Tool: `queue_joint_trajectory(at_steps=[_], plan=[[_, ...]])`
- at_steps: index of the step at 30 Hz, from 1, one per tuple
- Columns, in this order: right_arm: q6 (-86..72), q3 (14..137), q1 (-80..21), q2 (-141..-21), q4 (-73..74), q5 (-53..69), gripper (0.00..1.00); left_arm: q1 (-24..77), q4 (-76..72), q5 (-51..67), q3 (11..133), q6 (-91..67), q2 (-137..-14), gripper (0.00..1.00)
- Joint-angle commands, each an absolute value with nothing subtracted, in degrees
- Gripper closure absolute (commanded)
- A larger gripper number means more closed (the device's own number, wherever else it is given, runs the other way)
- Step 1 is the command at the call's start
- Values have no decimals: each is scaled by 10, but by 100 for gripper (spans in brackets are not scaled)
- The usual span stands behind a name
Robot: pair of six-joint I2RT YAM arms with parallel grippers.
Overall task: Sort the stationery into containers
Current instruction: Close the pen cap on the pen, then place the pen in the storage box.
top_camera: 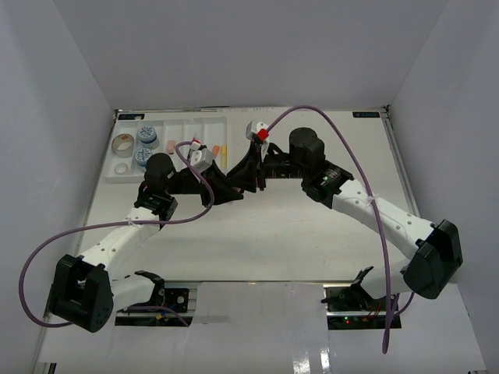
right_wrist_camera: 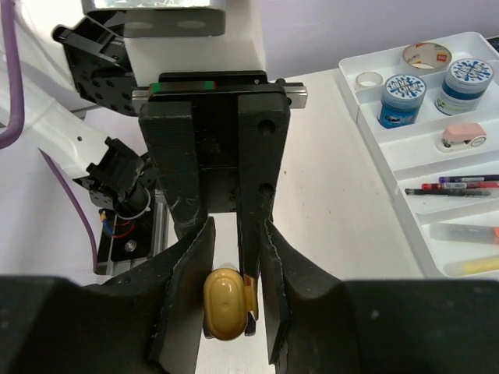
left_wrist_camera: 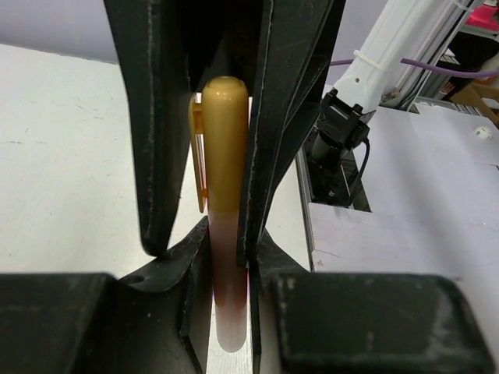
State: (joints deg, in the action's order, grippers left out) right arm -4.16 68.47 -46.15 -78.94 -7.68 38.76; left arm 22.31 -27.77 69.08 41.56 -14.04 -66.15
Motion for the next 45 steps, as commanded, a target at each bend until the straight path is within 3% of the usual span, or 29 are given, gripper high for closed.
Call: queue_joint_trajectory(at_steps=[1, 13, 26, 34, 41, 45], plan=[[-43, 707, -464, -809, -18, 381, 63, 223, -319, 675, 435, -122, -636, 100], [-47, 751, -461, -806, -22, 375, 42, 223, -293, 657, 441, -113, -651, 100], [-44, 743, -447, -730, -27, 250, 3, 223, -283, 649, 443, -106, -661, 100], [-35, 706, -440, -654, -27, 124, 4, 223, -278, 642, 443, -105, -666, 100], [-3, 615, -439, -566, -18, -155, 10, 223, -256, 602, 446, -101, -671, 100], [-3, 555, -438, -534, -7, -235, 10, 222, -219, 542, 457, -101, -685, 100]])
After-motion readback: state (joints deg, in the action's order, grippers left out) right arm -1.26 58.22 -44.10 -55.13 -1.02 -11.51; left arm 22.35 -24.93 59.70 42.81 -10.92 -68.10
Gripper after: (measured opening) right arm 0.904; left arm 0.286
